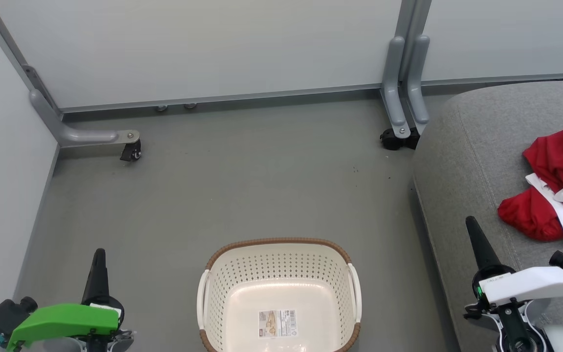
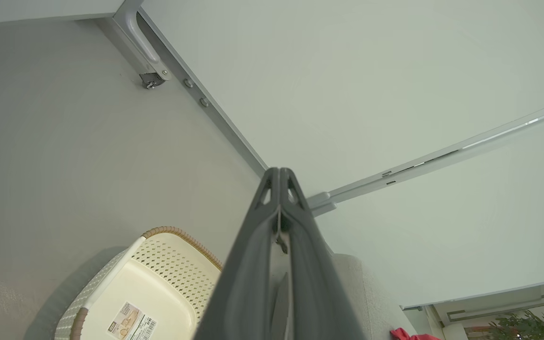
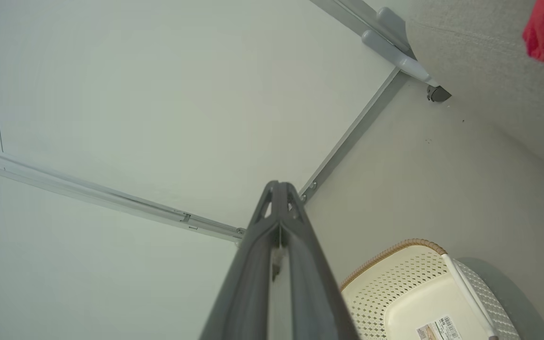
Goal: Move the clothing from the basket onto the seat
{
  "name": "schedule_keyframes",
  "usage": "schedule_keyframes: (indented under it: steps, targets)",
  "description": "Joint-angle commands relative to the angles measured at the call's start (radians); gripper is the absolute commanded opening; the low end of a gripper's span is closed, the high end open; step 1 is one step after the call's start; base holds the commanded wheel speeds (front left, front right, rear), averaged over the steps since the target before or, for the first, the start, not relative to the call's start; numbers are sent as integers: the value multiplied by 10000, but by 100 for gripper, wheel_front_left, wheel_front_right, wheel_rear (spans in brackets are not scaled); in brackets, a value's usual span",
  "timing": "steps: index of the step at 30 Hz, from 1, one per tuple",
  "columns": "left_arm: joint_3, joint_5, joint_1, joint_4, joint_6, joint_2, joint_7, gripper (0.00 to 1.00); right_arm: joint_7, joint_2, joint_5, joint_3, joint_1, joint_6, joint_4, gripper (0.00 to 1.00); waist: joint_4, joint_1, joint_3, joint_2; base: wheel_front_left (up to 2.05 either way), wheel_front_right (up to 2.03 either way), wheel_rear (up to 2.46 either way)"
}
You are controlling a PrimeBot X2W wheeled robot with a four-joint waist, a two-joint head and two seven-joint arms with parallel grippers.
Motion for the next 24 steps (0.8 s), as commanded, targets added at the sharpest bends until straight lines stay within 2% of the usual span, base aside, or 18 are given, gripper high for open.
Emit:
schedule_keyframes:
  steps: [1, 24]
  targets:
    - [83, -276, -271, -110, -74, -9, 89, 0, 41, -69, 298, -54, -244, 5, -9, 0, 0, 0, 1, 0, 0, 0, 0]
    - [248, -2453, -477, -139, -210, -67, 653, 0, 287, -57, 2460, -234, -566, 3, 529, 0, -3, 0, 22, 0, 0, 0, 0]
